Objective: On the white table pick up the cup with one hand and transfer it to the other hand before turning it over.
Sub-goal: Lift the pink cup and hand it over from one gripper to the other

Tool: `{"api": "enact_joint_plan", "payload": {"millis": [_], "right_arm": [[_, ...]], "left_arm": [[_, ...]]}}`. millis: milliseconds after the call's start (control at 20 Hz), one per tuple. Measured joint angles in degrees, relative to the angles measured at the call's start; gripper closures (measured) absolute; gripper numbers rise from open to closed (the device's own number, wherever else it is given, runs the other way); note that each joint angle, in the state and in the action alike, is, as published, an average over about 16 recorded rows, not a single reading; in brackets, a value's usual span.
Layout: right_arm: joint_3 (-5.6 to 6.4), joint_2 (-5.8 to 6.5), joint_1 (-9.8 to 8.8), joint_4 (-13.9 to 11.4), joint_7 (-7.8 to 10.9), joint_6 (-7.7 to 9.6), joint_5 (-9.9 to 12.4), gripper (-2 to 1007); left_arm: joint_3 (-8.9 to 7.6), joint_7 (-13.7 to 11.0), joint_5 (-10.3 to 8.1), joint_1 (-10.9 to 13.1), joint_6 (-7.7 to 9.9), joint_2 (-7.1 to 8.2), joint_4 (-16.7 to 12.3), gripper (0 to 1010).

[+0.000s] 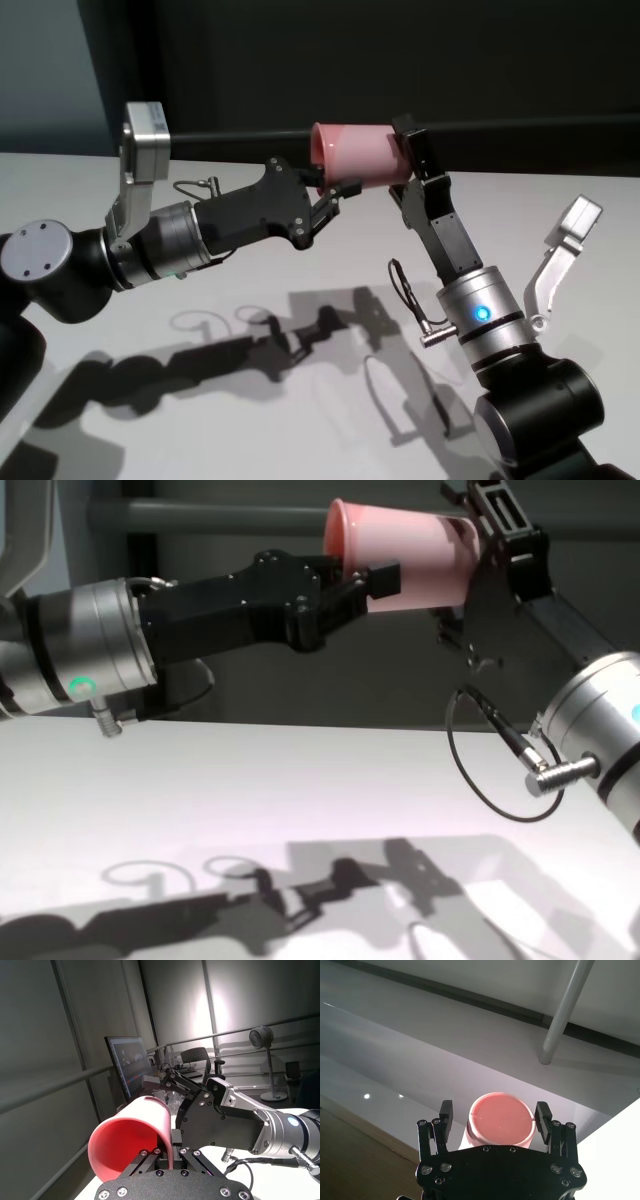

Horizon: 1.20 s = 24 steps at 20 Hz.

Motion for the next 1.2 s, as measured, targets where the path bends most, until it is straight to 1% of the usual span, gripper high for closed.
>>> {"api": "enact_joint_plan", "payload": {"millis": [650, 950, 1200], "right_arm": [[-1.37, 0.67, 0.84, 0.74, 0.07, -0.33, 1.89, 3], [-1.60, 0.84, 1.03, 0.89, 0.09, -0.27, 2.19, 5], [-1.58, 0.83, 1.01, 0.88, 0.09, -0.24, 2.18, 33]], "left_arm": [[0.00, 0.00, 0.00, 0.00, 0.00, 0.00, 0.00, 958], [0.00, 0.00, 0.00, 0.00, 0.00, 0.00, 0.00, 958], [0.00, 0.00, 0.00, 0.00, 0.00, 0.00, 0.00, 958]]}}
